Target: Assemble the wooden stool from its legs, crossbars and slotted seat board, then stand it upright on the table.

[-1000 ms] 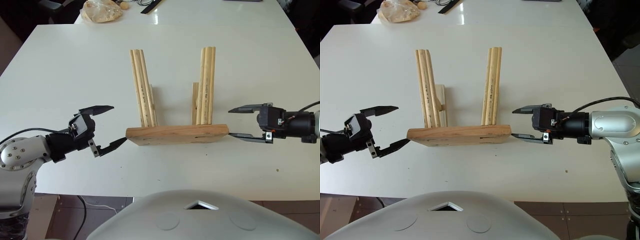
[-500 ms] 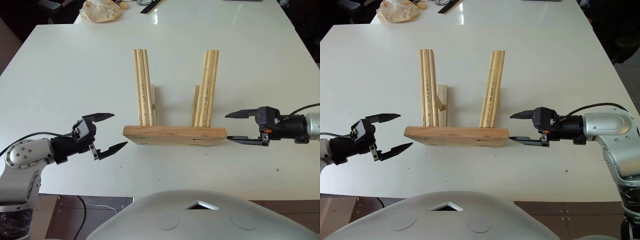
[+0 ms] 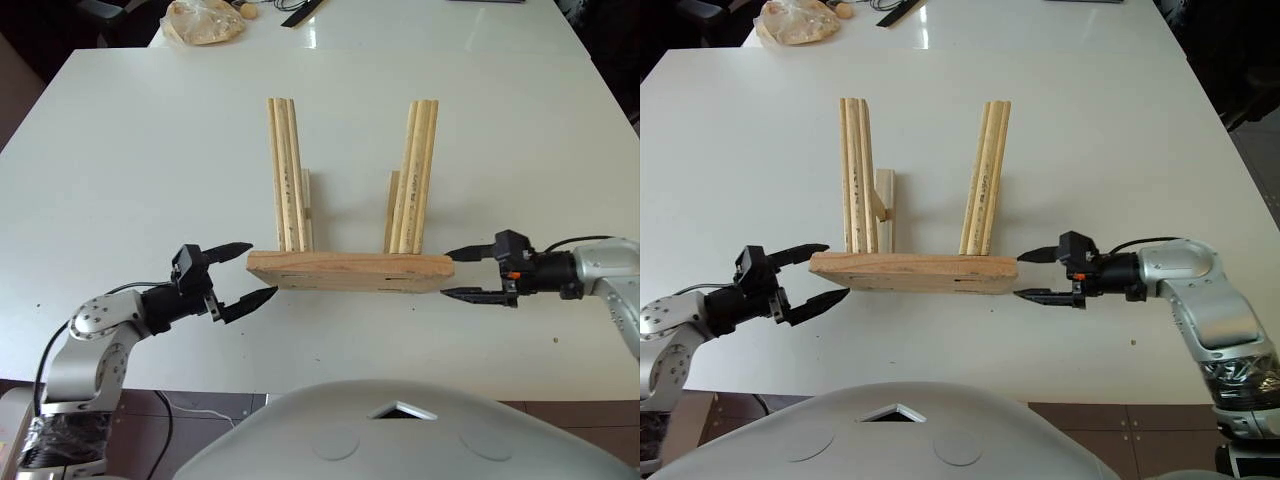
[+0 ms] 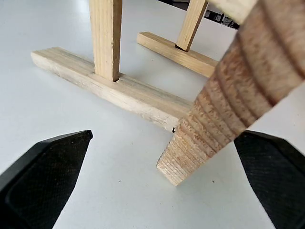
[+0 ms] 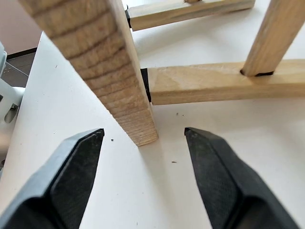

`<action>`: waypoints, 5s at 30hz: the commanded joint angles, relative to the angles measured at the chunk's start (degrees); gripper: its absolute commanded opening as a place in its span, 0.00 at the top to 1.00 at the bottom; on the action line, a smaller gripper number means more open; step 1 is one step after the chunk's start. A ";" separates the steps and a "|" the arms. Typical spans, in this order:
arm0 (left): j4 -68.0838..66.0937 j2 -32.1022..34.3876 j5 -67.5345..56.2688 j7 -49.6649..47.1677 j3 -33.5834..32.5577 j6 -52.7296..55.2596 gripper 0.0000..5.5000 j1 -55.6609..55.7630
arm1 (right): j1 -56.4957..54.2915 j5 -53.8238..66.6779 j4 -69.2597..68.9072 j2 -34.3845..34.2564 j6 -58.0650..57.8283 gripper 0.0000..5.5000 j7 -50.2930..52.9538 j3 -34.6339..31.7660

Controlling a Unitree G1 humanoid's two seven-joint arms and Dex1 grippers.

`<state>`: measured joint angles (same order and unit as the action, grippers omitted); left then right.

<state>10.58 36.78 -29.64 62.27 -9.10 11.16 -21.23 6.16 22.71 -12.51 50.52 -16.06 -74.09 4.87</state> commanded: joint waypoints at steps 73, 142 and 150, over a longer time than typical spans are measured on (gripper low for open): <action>-4.81 2.25 3.99 4.20 8.81 -1.97 0.50 9.61 | -6.28 -9.01 9.81 -8.05 5.74 0.76 2.20 8.38; -11.63 4.54 10.12 8.26 13.34 -9.42 0.72 8.44 | -9.68 -11.23 13.64 -8.17 9.12 0.76 1.08 10.13; -2.25 2.09 7.12 3.05 10.44 -7.13 0.72 8.89 | -7.60 -4.53 3.61 -9.46 1.54 0.76 4.76 4.56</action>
<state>3.51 40.59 -20.21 68.62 3.26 3.67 -12.97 -1.24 12.82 -2.95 42.86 -11.21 -71.67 12.39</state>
